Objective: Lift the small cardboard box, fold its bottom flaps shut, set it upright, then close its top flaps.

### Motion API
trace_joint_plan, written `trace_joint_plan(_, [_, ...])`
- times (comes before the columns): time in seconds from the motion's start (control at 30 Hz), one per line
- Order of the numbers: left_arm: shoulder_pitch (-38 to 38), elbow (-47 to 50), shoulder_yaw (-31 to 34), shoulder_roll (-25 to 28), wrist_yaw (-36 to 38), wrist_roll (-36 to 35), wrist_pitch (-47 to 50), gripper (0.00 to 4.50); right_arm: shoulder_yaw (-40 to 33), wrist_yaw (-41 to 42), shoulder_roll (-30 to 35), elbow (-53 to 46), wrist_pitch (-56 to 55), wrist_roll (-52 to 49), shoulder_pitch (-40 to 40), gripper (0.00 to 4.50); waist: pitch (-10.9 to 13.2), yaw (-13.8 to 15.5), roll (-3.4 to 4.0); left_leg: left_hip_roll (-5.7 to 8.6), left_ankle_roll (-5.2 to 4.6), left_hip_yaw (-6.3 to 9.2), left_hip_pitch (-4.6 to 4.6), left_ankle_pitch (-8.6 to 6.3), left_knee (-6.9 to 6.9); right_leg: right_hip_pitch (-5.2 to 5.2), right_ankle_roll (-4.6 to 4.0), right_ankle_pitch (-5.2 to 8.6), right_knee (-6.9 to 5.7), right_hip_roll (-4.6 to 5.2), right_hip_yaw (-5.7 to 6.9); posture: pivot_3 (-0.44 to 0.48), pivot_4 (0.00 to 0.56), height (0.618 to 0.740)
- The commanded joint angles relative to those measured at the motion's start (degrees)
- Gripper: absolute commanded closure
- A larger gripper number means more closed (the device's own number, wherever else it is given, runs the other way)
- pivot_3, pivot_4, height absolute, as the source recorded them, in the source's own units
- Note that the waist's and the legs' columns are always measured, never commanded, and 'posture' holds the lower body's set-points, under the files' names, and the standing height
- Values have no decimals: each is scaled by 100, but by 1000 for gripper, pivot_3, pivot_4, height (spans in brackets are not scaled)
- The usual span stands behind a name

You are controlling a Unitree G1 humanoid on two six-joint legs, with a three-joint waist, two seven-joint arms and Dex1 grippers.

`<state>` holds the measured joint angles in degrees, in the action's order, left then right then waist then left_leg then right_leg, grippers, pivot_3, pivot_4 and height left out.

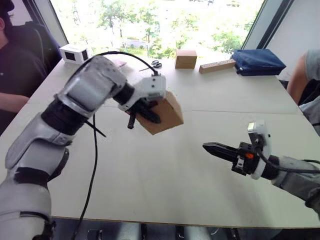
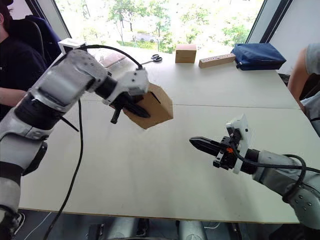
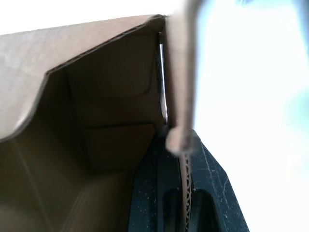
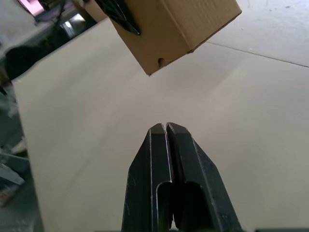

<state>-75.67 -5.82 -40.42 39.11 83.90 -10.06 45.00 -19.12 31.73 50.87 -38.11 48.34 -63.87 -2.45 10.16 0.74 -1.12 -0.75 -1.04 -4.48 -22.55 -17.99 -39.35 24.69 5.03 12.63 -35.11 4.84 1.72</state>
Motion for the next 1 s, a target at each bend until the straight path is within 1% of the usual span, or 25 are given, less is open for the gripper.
trace_joint_plan(0.03, [-383,297,-726,-139,411,579,251,4500,-62,128,341,-645,-37,411,-269,4465,0,2,0,-3,0,0,-2,0,0,2,2,1,0,-4,-1,0,150,740])
trace_joint_plan(0.13, [-504,441,-1082,-255,622,795,495,4500,-55,91,400,-899,-73,517,-421,4465,0,-11,-1,-9,-5,3,-7,-3,0,8,19,2,-2,-14,-2,0,150,740])
trace_joint_plan(0.23, [-649,673,-1455,-383,826,800,1086,4500,28,-41,432,-1147,-57,702,-461,4465,1,0,-1,-9,-5,7,-19,-2,-1,21,27,-2,-9,-16,0,0,150,740])
trace_joint_plan(0.33, [-584,1059,-1663,-423,855,771,1452,4500,249,-152,402,-1252,-72,1030,-522,4465,1,0,-1,-11,-5,8,-24,-3,-13,22,15,5,-9,-14,-1,0,150,740])
trace_joint_plan(0.5, [-362,1348,-1731,-562,472,822,1750,4500,570,-389,186,-1282,-113,1333,-476,4465,0,-3,0,-19,-14,19,-66,-8,-68,36,13,6,-24,-15,-1,0,150,740])
trace_joint_plan(0.67, [-261,1588,-1757,-595,232,741,2045,4500,662,-496,96,-1290,-83,1398,-395,4465,0,2,0,-17,-15,23,-74,-8,-74,40,21,1,-28,-15,-4,0,150,740])
trace_joint_plan(0.77, [-239,1663,-1713,-678,58,647,2327,3713,649,-461,131,-1240,-82,1475,-377,4500,0,11,0,-15,-15,25,-78,-8,-74,42,28,-3,-27,-14,-3,0,150,740])
trace_joint_plan(0.8, [-245,1686,-1704,-689,25,601,2402,3331,631,-437,143,-1223,-78,1476,-365,4500,0,9,0,-15,-15,25,-78,-8,-75,42,28,-3,-27,-14,-3,0,150,740])
trace_joint_plan(0.83, [-258,1708,-1696,-702,-2,547,2486,2789,614,-414,153,-1206,-75,1472,-354,4500,0,6,0,-14,-15,25,-78,-8,-75,41,28,-3,-28,-14,-4,0,150,740])
trace_joint_plan(0.87, [-284,1740,-1663,-714,-21,474,2603,2416,599,-377,175,-1181,-66,1462,-333,4500,0,3,0,-14,-15,25,-78,-8,-76,41,28,-3,-27,-14,-4,0,150,740])
trace_joint_plan(0.93, [-351,1786,-1591,-725,-59,324,2787,1507,584,-320,214,-1134,-41,1447,-281,4500,0,2,0,-14,-16,26,-77,-8,-76,42,28,-3,-30,-15,-4,0,150,740])
trace_joint_plan(1.0, [-509,1769,-1450,-735,-27,52,3114,696,587,-259,249,-1084,-3,1403,-195,4500,0,-1,0,-13,-15,26,-77,-8,-76,42,29,-3,-32,-15,-4,0,150,740])
